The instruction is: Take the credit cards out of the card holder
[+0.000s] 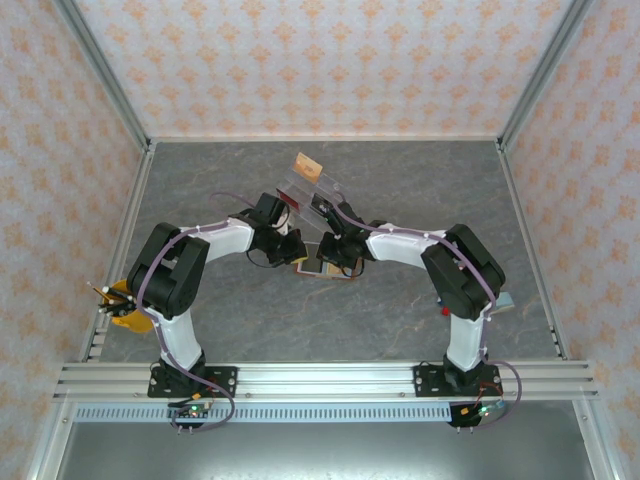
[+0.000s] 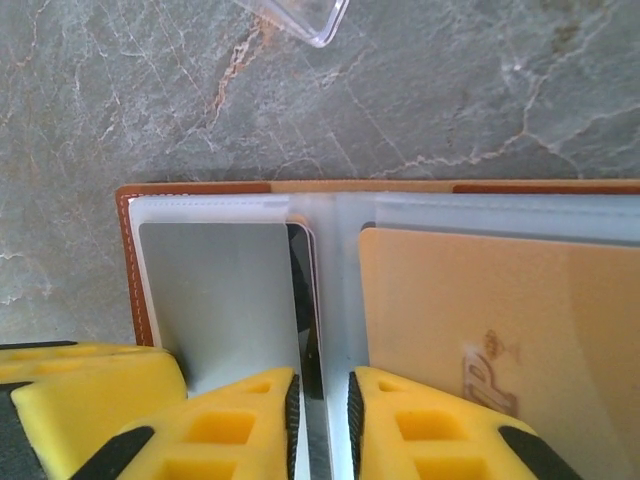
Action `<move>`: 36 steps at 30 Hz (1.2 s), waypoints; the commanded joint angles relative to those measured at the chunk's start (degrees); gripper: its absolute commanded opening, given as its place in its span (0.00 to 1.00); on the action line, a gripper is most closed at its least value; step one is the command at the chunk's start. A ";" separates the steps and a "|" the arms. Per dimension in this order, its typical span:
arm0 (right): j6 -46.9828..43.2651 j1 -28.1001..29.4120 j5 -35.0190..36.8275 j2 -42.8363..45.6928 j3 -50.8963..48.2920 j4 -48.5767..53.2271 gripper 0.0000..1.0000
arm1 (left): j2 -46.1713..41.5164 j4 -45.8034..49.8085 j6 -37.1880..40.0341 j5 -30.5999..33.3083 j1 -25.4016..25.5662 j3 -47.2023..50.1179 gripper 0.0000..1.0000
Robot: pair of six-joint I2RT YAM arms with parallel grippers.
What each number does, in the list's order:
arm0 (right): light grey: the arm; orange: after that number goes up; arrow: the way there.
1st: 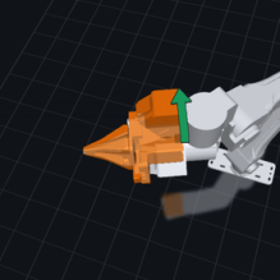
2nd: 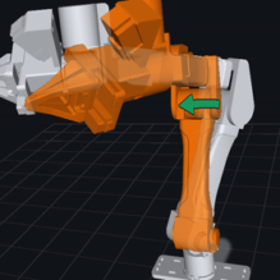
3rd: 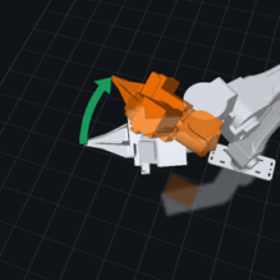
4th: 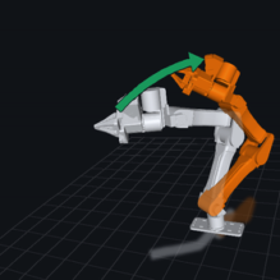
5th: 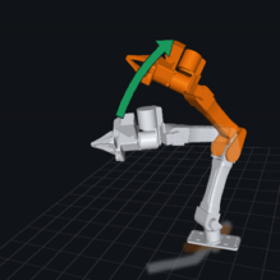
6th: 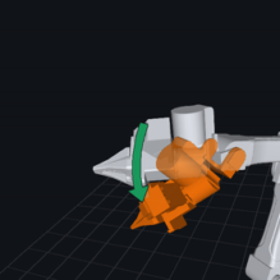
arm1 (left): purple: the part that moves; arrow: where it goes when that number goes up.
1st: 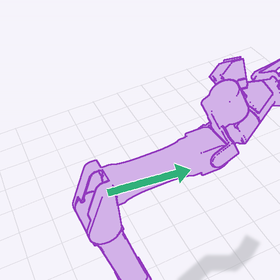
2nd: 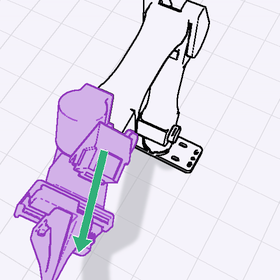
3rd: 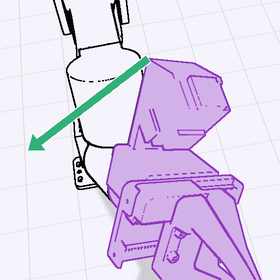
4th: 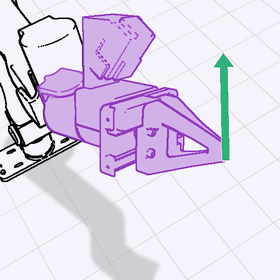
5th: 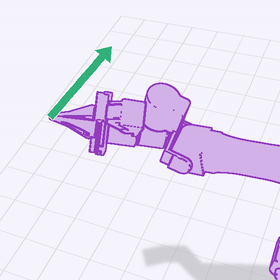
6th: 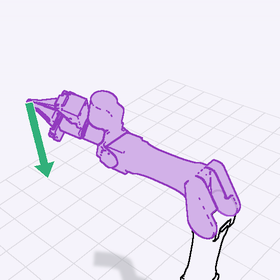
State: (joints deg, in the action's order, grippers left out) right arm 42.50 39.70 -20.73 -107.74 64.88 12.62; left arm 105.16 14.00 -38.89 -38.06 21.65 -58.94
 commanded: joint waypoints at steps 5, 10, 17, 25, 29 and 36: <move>-1.99 -0.11 -2.10 -1.70 1.49 2.26 0.24 | 2.34 3.63 0.63 3.05 -0.12 1.00 0.05; -1.73 -0.13 -3.69 -1.59 0.59 -0.05 0.23 | 2.74 4.02 0.58 3.44 -0.12 0.98 0.05; -1.57 -0.48 -6.52 -1.60 0.07 -2.14 0.23 | 3.12 3.32 -0.04 2.64 -0.12 1.28 0.05; -1.35 -0.94 -5.46 -1.73 -0.20 -1.54 0.23 | -2.27 2.54 0.37 1.33 -0.12 0.61 0.10; -1.25 -0.93 -5.55 -2.12 -0.19 -1.60 0.22 | -3.59 4.46 1.25 2.71 -0.12 -0.55 0.19; -1.62 -1.03 -5.46 -2.47 -0.02 -1.44 0.21 | -1.02 6.29 1.88 5.11 -0.12 -1.70 0.20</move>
State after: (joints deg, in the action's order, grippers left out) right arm 41.34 38.96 -26.44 -109.03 65.45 11.03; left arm 103.66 17.58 -38.44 -35.94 21.63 -59.22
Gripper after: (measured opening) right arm 0.212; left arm 0.203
